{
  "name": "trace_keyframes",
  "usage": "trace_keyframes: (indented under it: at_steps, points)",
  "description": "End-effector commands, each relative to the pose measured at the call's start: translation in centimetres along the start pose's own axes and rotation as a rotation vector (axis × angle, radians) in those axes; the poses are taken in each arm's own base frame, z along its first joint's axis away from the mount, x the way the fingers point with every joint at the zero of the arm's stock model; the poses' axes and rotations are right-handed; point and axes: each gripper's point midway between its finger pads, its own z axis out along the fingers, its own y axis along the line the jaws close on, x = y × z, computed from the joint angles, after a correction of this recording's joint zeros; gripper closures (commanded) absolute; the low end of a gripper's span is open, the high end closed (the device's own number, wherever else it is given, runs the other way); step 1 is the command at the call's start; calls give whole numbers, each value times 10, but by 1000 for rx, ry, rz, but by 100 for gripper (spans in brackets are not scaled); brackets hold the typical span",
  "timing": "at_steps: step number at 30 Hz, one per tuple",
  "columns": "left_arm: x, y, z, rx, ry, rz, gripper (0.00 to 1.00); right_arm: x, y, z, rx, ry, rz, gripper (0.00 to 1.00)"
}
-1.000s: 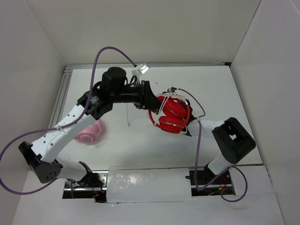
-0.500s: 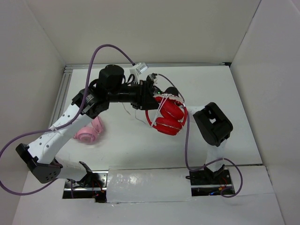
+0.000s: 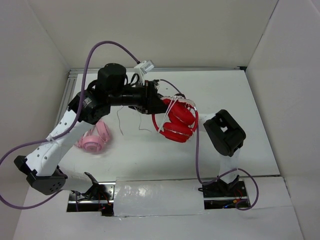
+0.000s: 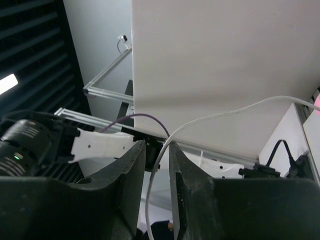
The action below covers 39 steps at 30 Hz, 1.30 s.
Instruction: Wrap the headphones
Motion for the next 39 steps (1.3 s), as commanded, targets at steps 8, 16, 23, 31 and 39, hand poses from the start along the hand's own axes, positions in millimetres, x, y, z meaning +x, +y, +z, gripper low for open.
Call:
trace_keyframes:
  at_steps: [8,16,23,31,39]
  points:
    - [-7,-23,-10,163,14,59,100,23,62,-14,-176,10,-323,100]
    - [24,1,-29,63,-55,54,100,-42,74,-57,-75,-217,-403,100]
    - [58,28,-28,15,-20,73,100,-70,115,-84,123,-400,-784,100]
    - [95,86,-3,-149,76,-18,100,-27,165,-92,110,-384,-1110,100]
    - [102,129,3,-359,75,-140,100,22,177,-105,64,-410,-1333,100]
